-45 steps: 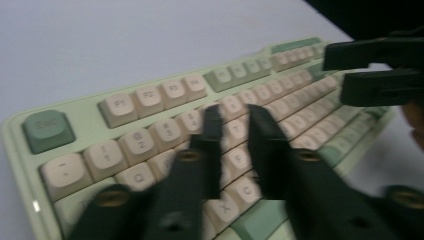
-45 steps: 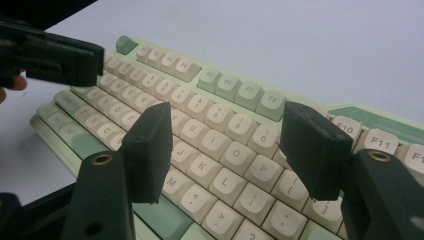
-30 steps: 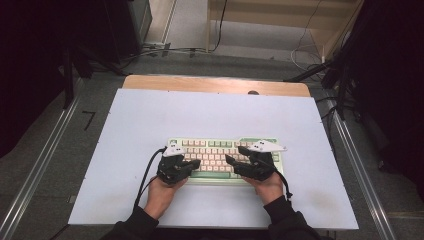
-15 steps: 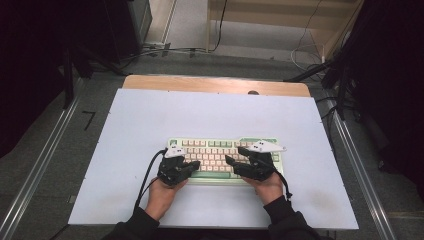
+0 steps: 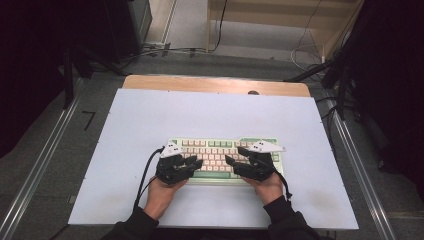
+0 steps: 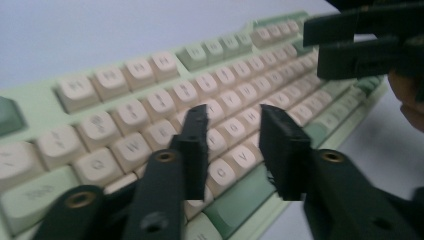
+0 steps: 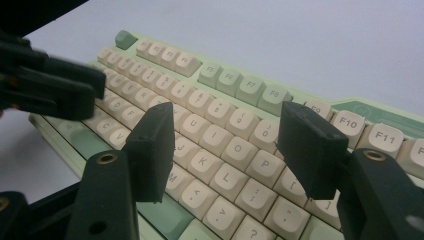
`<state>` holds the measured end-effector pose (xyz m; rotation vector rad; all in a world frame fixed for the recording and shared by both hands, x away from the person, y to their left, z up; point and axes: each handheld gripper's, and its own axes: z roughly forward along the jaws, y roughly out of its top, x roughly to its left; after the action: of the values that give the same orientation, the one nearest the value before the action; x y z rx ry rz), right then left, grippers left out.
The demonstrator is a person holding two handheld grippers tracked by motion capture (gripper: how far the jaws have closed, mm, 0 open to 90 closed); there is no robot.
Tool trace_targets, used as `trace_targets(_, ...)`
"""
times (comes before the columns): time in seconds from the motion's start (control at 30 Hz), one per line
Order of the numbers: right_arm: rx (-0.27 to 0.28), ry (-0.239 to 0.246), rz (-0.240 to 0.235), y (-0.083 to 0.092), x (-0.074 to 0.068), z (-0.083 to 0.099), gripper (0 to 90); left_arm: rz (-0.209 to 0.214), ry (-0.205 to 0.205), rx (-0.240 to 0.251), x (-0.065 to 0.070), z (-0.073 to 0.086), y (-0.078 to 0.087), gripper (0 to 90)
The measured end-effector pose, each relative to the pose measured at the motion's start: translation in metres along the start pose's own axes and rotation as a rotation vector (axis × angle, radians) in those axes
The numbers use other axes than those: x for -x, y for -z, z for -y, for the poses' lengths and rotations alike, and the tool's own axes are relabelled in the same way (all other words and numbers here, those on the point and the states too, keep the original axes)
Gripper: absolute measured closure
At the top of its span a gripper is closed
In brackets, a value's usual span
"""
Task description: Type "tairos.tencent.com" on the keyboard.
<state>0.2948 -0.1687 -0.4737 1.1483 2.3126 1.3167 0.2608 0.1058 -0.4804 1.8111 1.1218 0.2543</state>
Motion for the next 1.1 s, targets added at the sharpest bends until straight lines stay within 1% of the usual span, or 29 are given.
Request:
trace_targets(0.07,-0.005,-0.002,0.003,0.0,0.0,0.0,38.2,-0.002,0.014,0.019,-0.003,-0.002,0.004,55.3)
trace_targets(0.1,-0.003,-0.001,0.001,0.0,0.0,0.0,38.2,-0.011,0.023,0.02,-0.005,-0.002,0.004,50.3)
trace_targets(0.17,0.0,0.002,-0.001,0.0,-0.001,0.0,38.2,-0.03,0.034,0.021,-0.009,-0.003,0.005,45.2)
trace_targets(0.2,0.0,0.001,0.0,0.0,-0.001,0.0,38.2,-0.038,0.041,0.023,-0.011,-0.003,0.006,41.3)
trace_targets(0.3,-0.005,-0.002,0.001,-0.001,0.0,0.0,38.2,-0.065,0.047,0.038,-0.015,-0.004,0.008,33.6)
trace_targets(0.37,-0.005,0.0,0.002,-0.001,-0.001,0.0,38.2,-0.078,0.047,0.037,-0.017,-0.005,0.008,27.4)
trace_targets(0.5,-0.007,0.0,0.001,-0.001,0.0,0.0,38.2,-0.107,0.055,0.034,-0.021,-0.005,0.007,23.2)
trace_targets(0.63,-0.009,0.002,0.002,-0.002,-0.001,0.001,38.2,-0.123,0.06,0.041,-0.024,-0.006,0.007,23.5)
trace_targets(0.7,-0.008,0.002,0.003,-0.002,-0.001,0.001,38.2,-0.129,0.061,0.035,-0.026,-0.006,0.006,26.6)
trace_targets(0.73,-0.008,0.003,0.004,-0.002,0.0,0.001,38.2,-0.128,0.065,0.033,-0.026,-0.006,0.005,30.3)
trace_targets(0.77,-0.01,0.0,0.004,-0.002,0.0,0.001,38.2,-0.123,0.065,0.029,-0.027,-0.006,0.005,35.9)
trace_targets(0.87,-0.014,0.001,0.003,-0.004,-0.001,0.001,38.2,-0.102,0.068,0.035,-0.029,-0.006,0.003,59.1)
trace_targets(0.9,-0.013,0.003,0.002,-0.004,-0.002,0.001,38.3,-0.091,0.072,0.034,-0.03,-0.006,0.002,64.2)
trace_targets(0.93,-0.013,0.003,0.002,-0.004,-0.002,0.001,38.5,-0.065,0.08,0.026,-0.032,-0.007,0.001,69.7)
trace_targets(0.97,-0.013,0.003,0.002,-0.004,-0.002,0.001,38.7,-0.053,0.087,0.018,-0.033,-0.007,0.0,72.9)
trace_targets(1.03,-0.016,0.002,0.0,-0.004,-0.002,0.001,38.7,-0.05,0.078,0.015,-0.032,-0.007,-0.002,80.6)
trace_targets(1.1,-0.019,0.003,-0.001,-0.004,-0.002,0.001,38.8,-0.062,0.052,0.018,-0.03,-0.007,-0.003,86.6)
